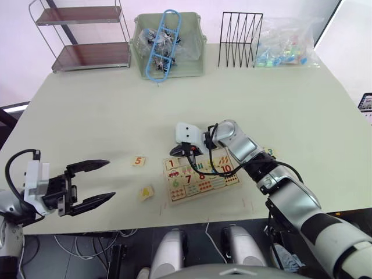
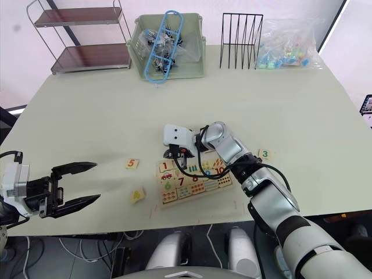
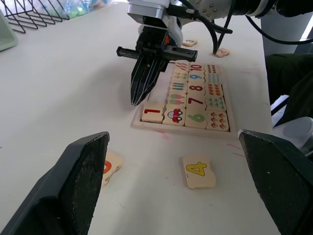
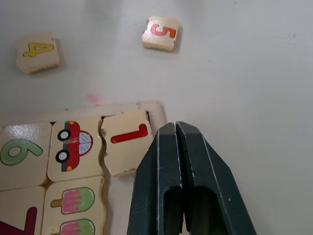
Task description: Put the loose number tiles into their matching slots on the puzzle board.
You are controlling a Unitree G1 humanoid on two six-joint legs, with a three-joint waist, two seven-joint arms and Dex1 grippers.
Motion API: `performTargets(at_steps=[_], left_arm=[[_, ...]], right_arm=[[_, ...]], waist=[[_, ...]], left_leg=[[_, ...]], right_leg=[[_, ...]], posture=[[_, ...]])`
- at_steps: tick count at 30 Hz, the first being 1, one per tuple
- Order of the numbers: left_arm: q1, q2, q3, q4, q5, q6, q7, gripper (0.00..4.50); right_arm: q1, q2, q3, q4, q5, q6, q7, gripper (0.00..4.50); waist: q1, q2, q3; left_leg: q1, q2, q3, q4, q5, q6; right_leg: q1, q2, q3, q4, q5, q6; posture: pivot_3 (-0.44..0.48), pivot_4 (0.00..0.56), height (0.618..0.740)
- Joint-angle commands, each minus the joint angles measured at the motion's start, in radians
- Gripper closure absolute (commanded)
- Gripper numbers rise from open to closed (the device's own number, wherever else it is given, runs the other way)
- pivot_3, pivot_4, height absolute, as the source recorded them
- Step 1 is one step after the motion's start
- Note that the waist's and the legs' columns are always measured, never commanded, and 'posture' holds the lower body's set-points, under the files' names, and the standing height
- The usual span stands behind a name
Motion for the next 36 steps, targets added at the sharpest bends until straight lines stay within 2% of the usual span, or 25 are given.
performTargets(at_steps=[1,36], left_arm=[[-0.001,0.000,0.028,-0.002,-0.002,-0.017,-0.018,0.00],[-0.001,0.008,0.024,0.041,-0.006,-0.045,-0.039,0.00]], right_arm=[[-0.007,0.011,-0.009,-0.012,-0.004,-0.025,0.008,4.48],[0.018,0.009,-0.007,-0.029,-0.024,-0.006,0.054,4.48]], waist=[[0.000,0.000,0.000],[0.000,0.000,0.000]], left_leg=[[0.000,0.000,0.000,0.000,0.000,0.000],[0.000,0.000,0.000,0.000,0.000,-0.001]], right_leg=[[0.000,0.000,0.000,0.000,0.000,0.000],[0.000,0.000,0.000,0.000,0.000,0.000]], posture=[[0.000,0.150,0.740],[0.000,0.150,0.740]])
